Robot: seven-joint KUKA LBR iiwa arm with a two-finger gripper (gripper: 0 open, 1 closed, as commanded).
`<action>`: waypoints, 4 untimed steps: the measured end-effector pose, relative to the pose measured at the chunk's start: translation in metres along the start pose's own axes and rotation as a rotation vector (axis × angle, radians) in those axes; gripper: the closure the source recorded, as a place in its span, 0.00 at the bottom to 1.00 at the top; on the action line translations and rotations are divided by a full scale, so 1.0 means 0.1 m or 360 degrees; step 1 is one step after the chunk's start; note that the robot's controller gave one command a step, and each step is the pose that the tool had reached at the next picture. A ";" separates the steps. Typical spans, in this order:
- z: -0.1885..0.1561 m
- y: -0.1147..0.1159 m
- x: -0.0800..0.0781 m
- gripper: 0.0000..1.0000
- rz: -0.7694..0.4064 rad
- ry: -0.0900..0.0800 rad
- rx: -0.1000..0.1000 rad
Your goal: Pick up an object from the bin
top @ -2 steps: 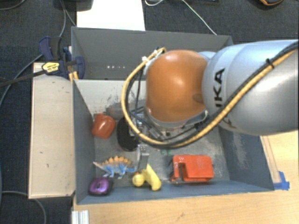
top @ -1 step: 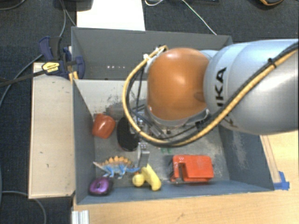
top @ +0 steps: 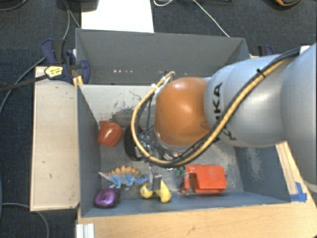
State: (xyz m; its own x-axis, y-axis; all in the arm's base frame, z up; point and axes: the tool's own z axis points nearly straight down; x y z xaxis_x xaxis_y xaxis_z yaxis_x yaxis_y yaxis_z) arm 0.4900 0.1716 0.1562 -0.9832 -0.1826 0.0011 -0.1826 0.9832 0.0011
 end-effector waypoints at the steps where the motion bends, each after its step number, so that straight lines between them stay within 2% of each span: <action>1: 0.19 -0.04 0.10 0.00 -0.0034 -0.0009 -0.0001; 2: 0.83 -0.09 0.01 0.00 0.0110 0.0004 -0.0005; 3: 0.83 0.03 0.00 0.00 -0.0009 -0.0006 -0.0001; 4: 0.84 0.11 -0.03 0.00 0.0201 -0.0005 -0.0011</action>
Offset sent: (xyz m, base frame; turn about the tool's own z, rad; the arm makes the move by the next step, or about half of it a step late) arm 0.0007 -0.0109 -0.0862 0.0710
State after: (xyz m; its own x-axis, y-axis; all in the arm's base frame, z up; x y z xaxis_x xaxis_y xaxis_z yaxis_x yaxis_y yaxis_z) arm 0.4906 0.1826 0.0725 -0.9983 -0.0575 -0.0017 -0.0575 0.9983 0.0083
